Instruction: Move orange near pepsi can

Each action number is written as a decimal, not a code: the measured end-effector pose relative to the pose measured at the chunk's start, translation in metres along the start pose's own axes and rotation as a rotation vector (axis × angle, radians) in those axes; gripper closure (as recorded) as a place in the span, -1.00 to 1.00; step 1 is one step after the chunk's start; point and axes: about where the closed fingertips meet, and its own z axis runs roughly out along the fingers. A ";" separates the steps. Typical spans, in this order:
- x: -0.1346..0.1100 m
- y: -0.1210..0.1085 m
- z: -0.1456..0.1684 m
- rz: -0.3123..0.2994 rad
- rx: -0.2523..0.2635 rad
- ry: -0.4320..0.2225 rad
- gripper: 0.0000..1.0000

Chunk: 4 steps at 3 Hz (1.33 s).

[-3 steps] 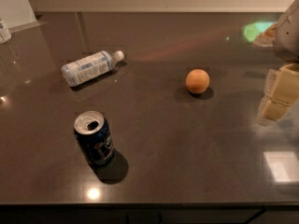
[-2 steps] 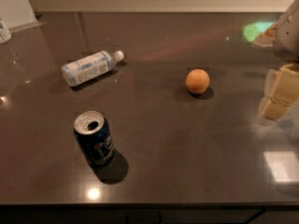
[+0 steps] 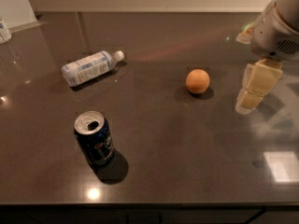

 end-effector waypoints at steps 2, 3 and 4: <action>-0.010 -0.041 0.051 0.061 -0.038 -0.102 -1.00; -0.016 -0.052 0.074 0.084 -0.062 -0.139 -1.00; -0.022 -0.059 0.096 0.100 -0.079 -0.172 -1.00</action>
Offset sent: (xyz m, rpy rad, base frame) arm 0.0875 0.0110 -0.0560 0.2006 0.0465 -0.0420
